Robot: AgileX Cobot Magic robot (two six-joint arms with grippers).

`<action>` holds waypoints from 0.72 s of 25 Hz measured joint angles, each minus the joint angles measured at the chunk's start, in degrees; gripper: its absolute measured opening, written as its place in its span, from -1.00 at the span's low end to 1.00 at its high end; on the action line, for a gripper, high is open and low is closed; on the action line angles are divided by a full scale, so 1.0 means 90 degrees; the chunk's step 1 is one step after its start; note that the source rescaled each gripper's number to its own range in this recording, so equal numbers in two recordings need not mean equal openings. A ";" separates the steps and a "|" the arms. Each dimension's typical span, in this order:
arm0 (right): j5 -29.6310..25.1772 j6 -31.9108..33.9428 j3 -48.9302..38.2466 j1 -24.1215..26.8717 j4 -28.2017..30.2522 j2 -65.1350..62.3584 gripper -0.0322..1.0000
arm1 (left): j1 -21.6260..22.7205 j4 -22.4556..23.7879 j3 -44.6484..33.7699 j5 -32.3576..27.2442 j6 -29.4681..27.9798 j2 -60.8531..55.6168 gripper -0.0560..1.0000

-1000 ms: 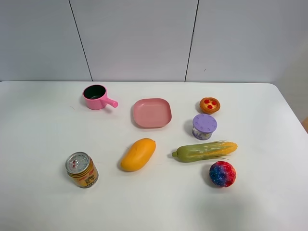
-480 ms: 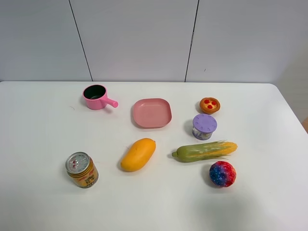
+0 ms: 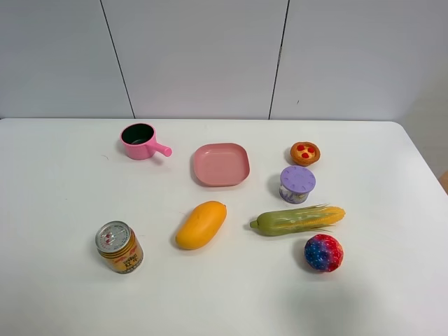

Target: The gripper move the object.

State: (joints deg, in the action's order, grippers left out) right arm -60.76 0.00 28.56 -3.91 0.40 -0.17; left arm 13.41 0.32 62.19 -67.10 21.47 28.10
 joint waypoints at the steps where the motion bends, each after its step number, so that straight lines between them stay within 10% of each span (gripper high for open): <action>1: 0.0000 0.0000 0.0000 0.0000 0.0000 0.0000 1.00 | -0.0105 -0.0036 -0.0180 0.0090 -0.0084 -0.0271 0.79; 18: 0.0000 0.0000 0.0000 0.0000 0.0000 0.0000 1.00 | -0.0884 -0.0295 -0.3530 0.0878 -0.2244 -0.3149 0.78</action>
State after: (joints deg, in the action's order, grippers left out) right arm -60.76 0.00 28.56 -3.91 0.40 -0.17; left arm 5.45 -2.33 30.42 -59.20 1.27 -0.23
